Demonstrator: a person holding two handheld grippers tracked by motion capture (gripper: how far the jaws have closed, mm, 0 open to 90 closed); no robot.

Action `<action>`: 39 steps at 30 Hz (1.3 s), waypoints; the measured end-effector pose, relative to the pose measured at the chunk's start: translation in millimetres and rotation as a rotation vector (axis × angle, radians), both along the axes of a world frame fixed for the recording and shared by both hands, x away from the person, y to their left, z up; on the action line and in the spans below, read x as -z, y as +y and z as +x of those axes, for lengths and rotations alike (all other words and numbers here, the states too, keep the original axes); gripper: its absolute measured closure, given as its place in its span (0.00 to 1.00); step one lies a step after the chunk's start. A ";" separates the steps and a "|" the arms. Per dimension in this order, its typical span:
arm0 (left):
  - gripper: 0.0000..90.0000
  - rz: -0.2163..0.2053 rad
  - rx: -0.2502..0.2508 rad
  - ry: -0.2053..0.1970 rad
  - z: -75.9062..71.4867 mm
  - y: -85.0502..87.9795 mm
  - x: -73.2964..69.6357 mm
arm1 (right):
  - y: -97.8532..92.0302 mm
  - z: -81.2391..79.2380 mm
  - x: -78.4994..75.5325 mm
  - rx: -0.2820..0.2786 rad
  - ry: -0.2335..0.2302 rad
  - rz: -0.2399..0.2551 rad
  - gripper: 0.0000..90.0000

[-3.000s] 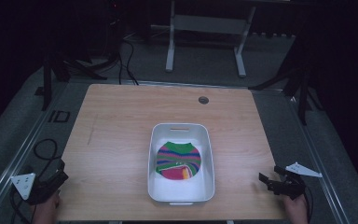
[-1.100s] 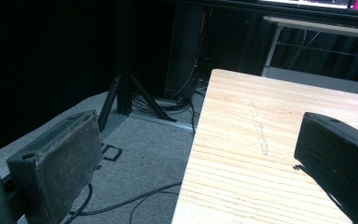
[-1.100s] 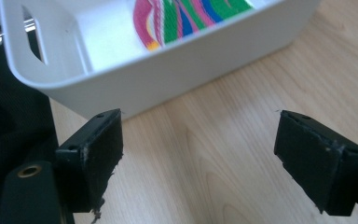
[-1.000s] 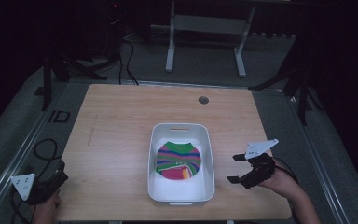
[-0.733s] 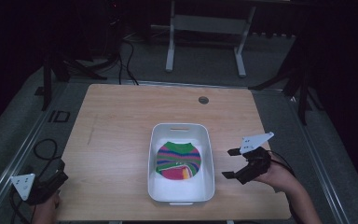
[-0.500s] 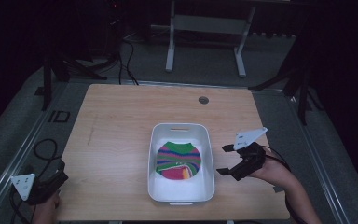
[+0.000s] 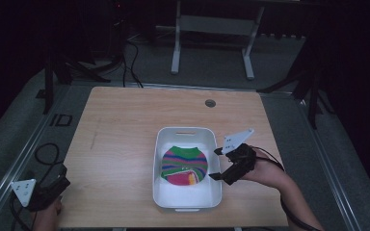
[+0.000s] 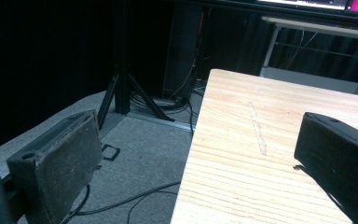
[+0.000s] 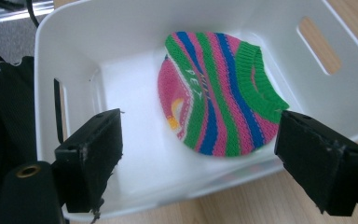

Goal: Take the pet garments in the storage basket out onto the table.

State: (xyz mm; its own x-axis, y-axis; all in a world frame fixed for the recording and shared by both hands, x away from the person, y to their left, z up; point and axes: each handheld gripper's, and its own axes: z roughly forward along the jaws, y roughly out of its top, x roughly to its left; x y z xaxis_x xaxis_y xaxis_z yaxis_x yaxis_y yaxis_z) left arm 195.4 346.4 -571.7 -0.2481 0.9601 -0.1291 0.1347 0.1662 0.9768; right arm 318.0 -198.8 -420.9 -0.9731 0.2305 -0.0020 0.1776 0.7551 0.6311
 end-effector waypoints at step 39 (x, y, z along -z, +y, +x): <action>0.01 -0.006 0.014 -0.005 -0.4 0.9 -0.1 | 115.7 25.0 51.4 -0.168 0.078 -0.178 0.19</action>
State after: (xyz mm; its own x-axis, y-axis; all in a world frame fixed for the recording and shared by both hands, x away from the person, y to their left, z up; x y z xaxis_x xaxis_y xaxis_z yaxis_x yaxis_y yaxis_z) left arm 195.0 347.3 -571.6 -0.2338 0.9628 -0.1357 0.1319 0.1697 0.9766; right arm 342.9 -83.1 -472.3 -0.9965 0.0685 0.0484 0.0833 0.8762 0.4747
